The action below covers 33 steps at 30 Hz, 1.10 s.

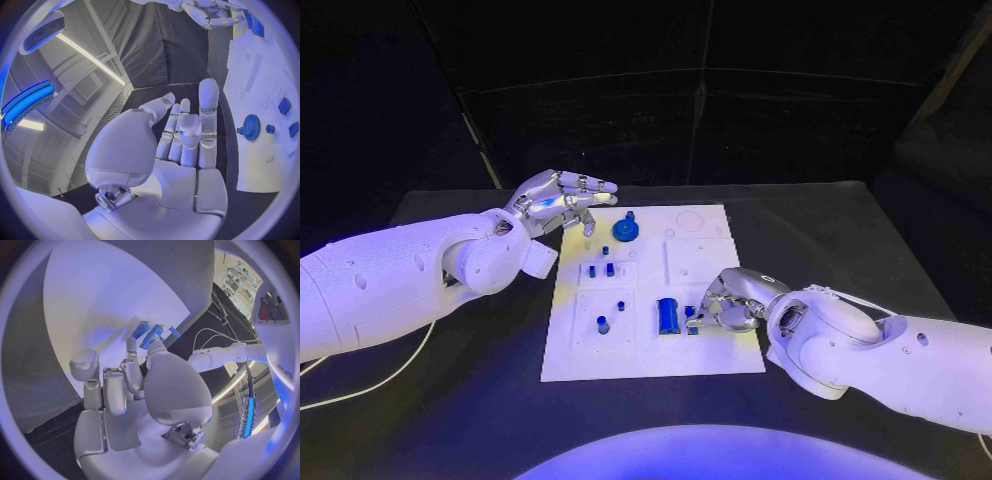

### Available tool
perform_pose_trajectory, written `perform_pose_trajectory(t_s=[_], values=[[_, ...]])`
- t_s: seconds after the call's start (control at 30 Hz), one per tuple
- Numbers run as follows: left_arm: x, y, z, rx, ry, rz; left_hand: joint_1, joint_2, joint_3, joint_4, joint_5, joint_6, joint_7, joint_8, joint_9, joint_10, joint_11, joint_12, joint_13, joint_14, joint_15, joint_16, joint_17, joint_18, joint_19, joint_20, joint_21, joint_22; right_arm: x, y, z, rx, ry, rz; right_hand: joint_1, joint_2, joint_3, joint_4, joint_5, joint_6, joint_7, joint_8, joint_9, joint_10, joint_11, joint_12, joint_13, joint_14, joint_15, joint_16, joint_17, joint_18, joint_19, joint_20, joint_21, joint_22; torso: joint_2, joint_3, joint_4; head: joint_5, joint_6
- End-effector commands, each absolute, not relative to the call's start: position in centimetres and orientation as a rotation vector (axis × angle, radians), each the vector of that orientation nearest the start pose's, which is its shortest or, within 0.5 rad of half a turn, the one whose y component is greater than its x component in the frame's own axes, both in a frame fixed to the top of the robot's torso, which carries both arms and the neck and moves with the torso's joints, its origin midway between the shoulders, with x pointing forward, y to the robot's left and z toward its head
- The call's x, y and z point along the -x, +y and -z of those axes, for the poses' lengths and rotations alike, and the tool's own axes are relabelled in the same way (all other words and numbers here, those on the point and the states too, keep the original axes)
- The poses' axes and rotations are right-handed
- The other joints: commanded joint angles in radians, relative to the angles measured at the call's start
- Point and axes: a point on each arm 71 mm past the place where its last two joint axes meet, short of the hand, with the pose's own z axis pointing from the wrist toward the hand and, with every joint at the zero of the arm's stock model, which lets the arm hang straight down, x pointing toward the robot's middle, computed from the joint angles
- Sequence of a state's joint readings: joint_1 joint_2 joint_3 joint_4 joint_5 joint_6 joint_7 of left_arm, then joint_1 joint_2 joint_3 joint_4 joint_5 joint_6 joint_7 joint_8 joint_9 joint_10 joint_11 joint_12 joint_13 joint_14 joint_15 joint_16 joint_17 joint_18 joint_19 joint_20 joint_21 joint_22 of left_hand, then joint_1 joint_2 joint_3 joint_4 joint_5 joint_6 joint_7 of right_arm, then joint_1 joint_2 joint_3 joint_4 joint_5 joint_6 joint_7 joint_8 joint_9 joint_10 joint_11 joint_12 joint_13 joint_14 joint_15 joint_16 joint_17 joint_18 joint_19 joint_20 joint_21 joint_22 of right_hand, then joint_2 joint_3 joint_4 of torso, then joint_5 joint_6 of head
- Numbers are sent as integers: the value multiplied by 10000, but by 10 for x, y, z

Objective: Assemble the parts on the task board

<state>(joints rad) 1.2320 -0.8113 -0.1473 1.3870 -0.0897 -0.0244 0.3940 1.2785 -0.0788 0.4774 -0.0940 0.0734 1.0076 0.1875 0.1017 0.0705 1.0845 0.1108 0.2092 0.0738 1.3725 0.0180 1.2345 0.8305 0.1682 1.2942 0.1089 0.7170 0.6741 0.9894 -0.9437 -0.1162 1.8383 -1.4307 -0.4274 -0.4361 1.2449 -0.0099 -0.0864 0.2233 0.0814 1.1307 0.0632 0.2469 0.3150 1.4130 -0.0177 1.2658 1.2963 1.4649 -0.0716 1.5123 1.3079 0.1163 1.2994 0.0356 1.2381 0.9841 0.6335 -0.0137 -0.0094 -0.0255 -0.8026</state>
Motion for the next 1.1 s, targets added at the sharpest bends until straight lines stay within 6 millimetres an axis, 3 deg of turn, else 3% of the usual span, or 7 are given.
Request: perform_pose_trajectory(t_s=[0.03, 0.47, 0.87, 1.1], values=[[-498, 218, 206, 9566, 16363, 16549, -7, 66, -9, 14, 28, -73, 4, 67, 8, -65, 6, 39, -11, -35, 3, 37, -6, 81, 3, 52, -62, -17, -366, -178, 265, -1426, 19272, -6955, -9, -27, -105, -12, 76, -94, 9, 29, 8, -27, 75, -52, -18, 814, -24, -56, 1434, -19, -67, 16, -57, -27, 5, 1, 5, -18, 18], [-497, 218, 206, 9574, 16370, 16535, -7, 66, -9, 14, 28, -73, 4, 67, 8, -65, 6, 39, -11, -35, 3, 37, -6, 81, 3, 52, -62, -17, -363, -187, 272, -1106, 20317, -6718, 395, 30, -248, -251, 109, -116, 20, 40, 27, -63, 86, -93, -38, 808, -13, -76, 1410, -14, -98, 30, -92, -55, 23, -3, -7, -8, 4], [-497, 218, 206, 9568, 16374, 16554, -7, 66, -9, 14, 28, -73, 4, 67, 8, -65, 6, 39, -11, -35, 3, 37, -6, 81, 3, 52, -62, -17, -372, -185, 279, -1205, 20381, -6264, 470, 160, -268, -279, 151, -101, 16, 53, 35, -47, 82, -67, -12, 815, -14, -61, 1438, -18, -83, 31, -77, -27, 28, 5, 29, -1, -11], [-497, 218, 206, 9569, 16373, 16549, -7, 66, -9, 14, 28, -73, 4, 67, 8, -65, 6, 39, -11, -35, 3, 37, -6, 81, 3, 52, -62, -17, -374, -179, 282, -1055, 20585, -6211, 536, 192, -297, -323, 182, -94, 6, 63, 41, -38, 75, -52, 2, 816, -19, -60, 1442, -18, -78, 29, -74, -22, 20, -2, -10, 10, -25]])
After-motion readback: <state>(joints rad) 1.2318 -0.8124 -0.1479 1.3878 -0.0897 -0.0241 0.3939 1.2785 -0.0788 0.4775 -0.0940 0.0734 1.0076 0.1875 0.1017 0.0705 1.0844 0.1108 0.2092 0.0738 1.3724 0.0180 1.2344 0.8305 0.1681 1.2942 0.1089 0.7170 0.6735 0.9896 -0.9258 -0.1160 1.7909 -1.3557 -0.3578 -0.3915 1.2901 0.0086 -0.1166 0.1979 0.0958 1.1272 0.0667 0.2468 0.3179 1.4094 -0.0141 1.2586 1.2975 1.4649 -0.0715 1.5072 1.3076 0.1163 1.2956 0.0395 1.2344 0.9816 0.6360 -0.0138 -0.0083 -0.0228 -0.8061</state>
